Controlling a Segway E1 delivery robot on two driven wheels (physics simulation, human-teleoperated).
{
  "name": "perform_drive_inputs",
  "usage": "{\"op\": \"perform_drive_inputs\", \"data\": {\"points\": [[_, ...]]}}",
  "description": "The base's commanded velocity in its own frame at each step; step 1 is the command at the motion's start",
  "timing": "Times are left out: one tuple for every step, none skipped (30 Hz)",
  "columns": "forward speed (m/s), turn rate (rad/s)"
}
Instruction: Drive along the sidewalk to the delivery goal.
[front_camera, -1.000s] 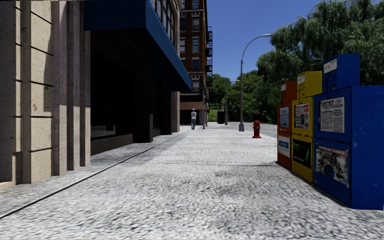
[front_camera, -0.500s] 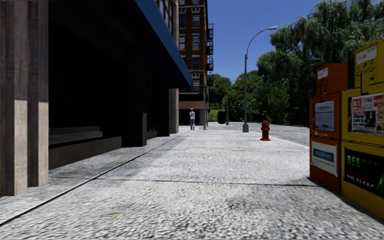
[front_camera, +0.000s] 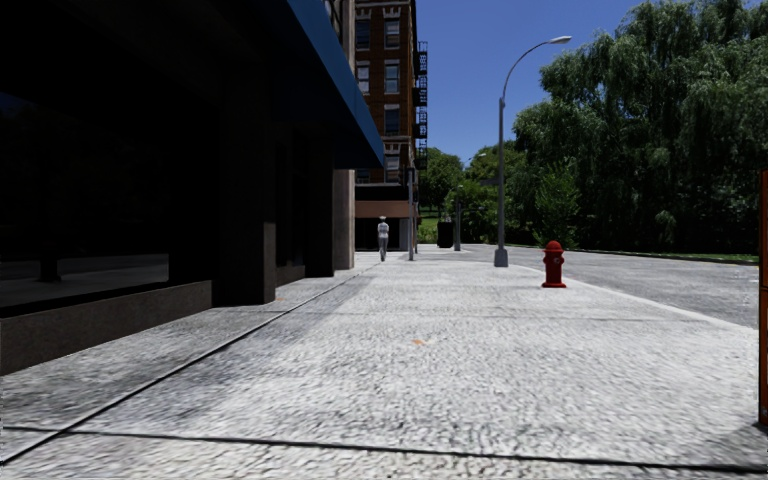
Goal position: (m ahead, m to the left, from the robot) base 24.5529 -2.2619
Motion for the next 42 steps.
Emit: {"op": "perform_drive_inputs", "data": {"points": [[2.0,0.0],[2.0,0.0],[2.0,0.0],[2.0,0.0],[2.0,0.0],[2.0,0.0],[2.0,0.0],[2.0,0.0],[2.0,0.0],[2.0,0.0],[2.0,0.0],[2.0,0.0],[2.0,0.0],[2.0,0.0],[2.0,0.0],[2.0,0.0],[2.0,0.0],[2.0,0.0],[2.0,0.0],[2.0,0.0],[2.0,0.0],[2.0,0.0],[2.0,0.0],[2.0,0.0],[2.0,0.0],[2.0,0.0],[2.0,0.0],[2.0,0.0],[2.0,0.0],[2.0,0.0],[2.0,0.0],[2.0,0.0],[2.0,0.0],[2.0,0.0],[2.0,0.0],[2.0,0.0],[2.0,0.0],[2.0,0.0],[2.0,0.0],[2.0,0.0],[2.0,0.0],[2.0,0.0]]}}
